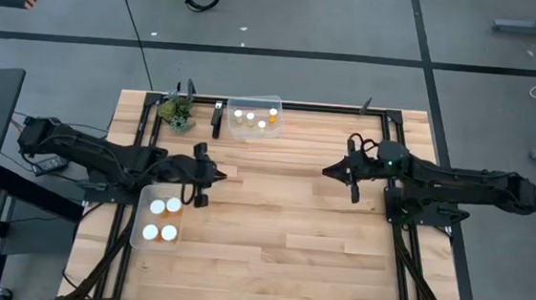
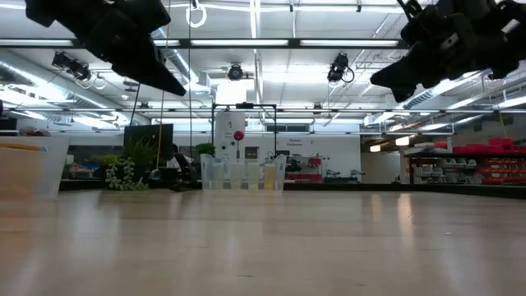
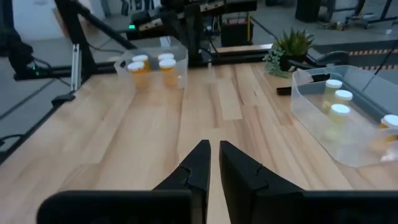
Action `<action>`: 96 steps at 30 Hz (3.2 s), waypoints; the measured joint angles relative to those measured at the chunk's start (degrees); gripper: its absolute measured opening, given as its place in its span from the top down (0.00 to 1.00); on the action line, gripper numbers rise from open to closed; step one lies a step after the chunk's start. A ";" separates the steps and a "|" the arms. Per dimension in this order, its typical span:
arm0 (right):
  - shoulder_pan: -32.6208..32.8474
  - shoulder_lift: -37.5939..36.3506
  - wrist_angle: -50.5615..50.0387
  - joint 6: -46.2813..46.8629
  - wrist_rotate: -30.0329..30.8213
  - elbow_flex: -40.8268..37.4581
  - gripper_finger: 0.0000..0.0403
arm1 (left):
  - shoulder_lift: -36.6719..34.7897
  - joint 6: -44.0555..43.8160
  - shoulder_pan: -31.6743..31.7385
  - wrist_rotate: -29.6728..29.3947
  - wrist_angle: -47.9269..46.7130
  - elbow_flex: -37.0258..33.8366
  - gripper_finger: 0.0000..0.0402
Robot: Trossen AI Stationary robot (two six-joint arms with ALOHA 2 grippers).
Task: Pick and place medicine bottles into bin by pill shape (circle, oval)
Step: Return to Home Position
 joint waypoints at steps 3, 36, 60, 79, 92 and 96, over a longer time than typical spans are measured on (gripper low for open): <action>-0.63 -3.02 0.85 1.69 0.00 -2.62 0.90 | -2.79 0.08 1.14 0.03 2.52 -2.79 0.96; -0.78 -37.31 -0.03 6.60 -0.54 -16.39 0.90 | -52.59 -3.08 3.26 2.66 12.22 -32.55 0.99; -0.52 -37.45 -1.61 13.08 9.14 -16.43 0.90 | -56.38 -12.40 0.55 4.96 12.95 -33.25 0.96; -0.52 -37.45 -1.59 12.96 9.14 -16.43 0.90 | -56.38 -13.45 0.55 4.94 13.05 -33.30 0.93; -0.52 -37.45 -1.61 12.93 9.14 -16.43 0.90 | -56.38 -13.43 0.55 4.92 13.05 -33.32 0.96; -0.52 -37.45 -1.59 12.93 9.14 -16.42 0.90 | -56.38 -13.43 0.55 4.92 13.05 -33.32 0.95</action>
